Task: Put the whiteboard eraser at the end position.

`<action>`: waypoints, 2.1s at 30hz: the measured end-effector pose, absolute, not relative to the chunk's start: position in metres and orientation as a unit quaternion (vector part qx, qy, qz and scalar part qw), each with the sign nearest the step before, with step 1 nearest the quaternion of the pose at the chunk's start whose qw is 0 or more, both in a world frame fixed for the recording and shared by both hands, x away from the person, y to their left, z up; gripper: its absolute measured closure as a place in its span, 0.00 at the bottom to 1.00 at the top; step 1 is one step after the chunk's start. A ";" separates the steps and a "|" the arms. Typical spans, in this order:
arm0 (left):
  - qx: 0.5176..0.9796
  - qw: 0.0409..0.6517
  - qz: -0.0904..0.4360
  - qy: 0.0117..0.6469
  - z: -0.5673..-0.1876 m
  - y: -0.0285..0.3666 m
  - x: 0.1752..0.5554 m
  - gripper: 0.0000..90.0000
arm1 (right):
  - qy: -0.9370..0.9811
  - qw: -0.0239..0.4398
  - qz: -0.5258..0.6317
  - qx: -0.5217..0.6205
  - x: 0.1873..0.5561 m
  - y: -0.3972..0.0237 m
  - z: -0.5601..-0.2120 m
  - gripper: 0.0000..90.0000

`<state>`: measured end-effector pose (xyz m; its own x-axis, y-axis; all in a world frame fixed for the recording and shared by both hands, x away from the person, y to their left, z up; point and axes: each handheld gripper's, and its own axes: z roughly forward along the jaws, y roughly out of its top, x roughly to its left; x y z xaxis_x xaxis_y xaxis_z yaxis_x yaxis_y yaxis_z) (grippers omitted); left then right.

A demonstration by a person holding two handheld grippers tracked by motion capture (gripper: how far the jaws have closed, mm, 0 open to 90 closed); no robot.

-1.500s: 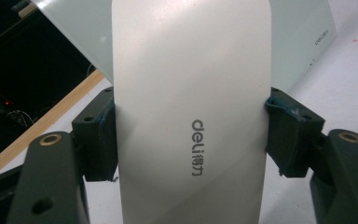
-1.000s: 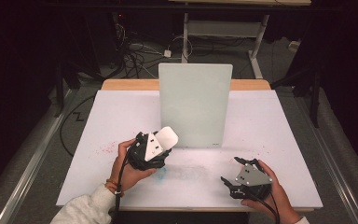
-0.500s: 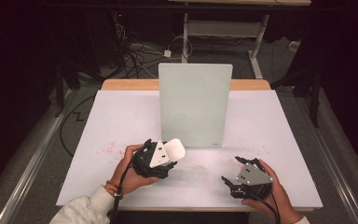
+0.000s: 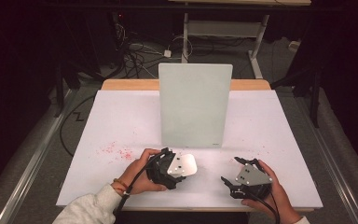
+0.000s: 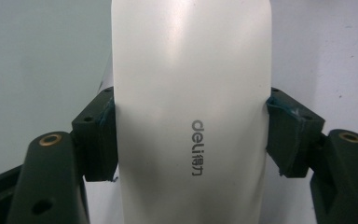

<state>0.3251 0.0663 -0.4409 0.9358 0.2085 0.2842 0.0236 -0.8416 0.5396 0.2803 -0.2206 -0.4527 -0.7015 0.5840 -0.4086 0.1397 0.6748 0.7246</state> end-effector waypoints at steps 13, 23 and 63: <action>0.966 0.211 0.150 -0.006 -0.454 0.030 0.335 0.32 | 0.855 0.325 0.341 0.217 0.277 -0.224 -0.455 0.27; 0.955 0.245 0.168 0.010 -0.453 0.031 0.329 0.22 | 0.855 0.326 0.340 0.215 0.273 -0.224 -0.454 0.27; 0.862 0.389 0.301 0.123 -0.418 0.082 0.329 0.25 | 0.843 0.338 0.353 0.223 0.272 -0.227 -0.449 0.27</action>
<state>0.3286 0.0820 -0.4175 0.7887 0.4461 0.4229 -0.0222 -0.6668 0.7449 0.2715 -0.2268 -0.4489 -0.6717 0.6152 -0.4126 0.1379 0.6511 0.7464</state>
